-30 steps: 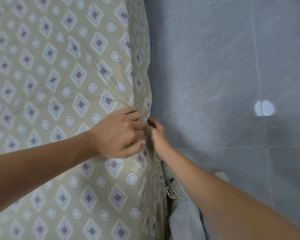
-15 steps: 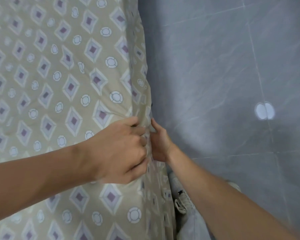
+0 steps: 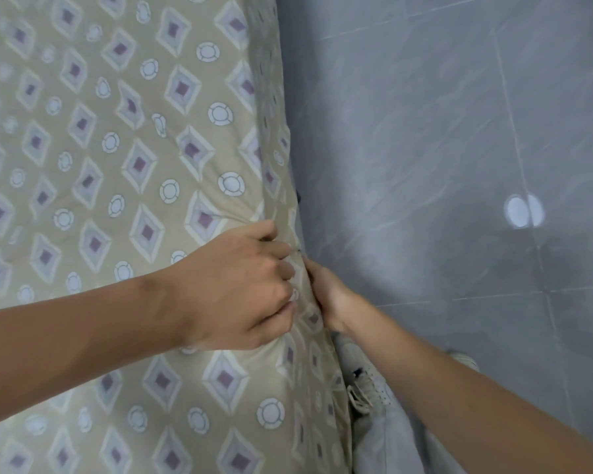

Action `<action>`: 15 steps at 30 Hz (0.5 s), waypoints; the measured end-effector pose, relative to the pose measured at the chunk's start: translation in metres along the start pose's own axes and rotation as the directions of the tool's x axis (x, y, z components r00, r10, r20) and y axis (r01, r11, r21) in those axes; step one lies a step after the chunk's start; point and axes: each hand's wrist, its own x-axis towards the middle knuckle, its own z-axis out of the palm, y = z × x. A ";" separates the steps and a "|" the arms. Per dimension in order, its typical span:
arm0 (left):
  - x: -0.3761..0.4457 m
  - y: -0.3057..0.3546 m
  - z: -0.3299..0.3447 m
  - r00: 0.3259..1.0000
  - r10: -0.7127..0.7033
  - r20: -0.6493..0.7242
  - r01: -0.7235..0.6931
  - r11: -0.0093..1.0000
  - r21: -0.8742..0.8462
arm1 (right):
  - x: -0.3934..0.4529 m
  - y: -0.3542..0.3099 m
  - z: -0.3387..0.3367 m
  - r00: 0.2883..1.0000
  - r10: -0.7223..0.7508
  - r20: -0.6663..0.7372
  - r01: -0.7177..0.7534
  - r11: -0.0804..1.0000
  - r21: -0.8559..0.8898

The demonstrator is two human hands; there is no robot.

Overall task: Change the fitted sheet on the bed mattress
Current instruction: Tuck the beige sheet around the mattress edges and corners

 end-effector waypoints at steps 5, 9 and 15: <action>0.008 0.003 0.019 0.996 -0.075 0.045 0.073 0.996 0.051 | -0.009 0.037 -0.048 0.885 -0.322 -0.337 0.197 0.914 -0.355; 0.013 0.009 0.028 0.987 -0.134 0.092 0.128 0.989 0.071 | -0.036 0.066 -0.049 0.980 -0.161 -0.115 0.087 0.875 -0.476; -0.011 0.058 0.024 0.968 -0.235 0.091 0.230 0.971 0.059 | -0.054 0.121 -0.036 0.956 -0.246 -0.162 0.114 0.816 -0.567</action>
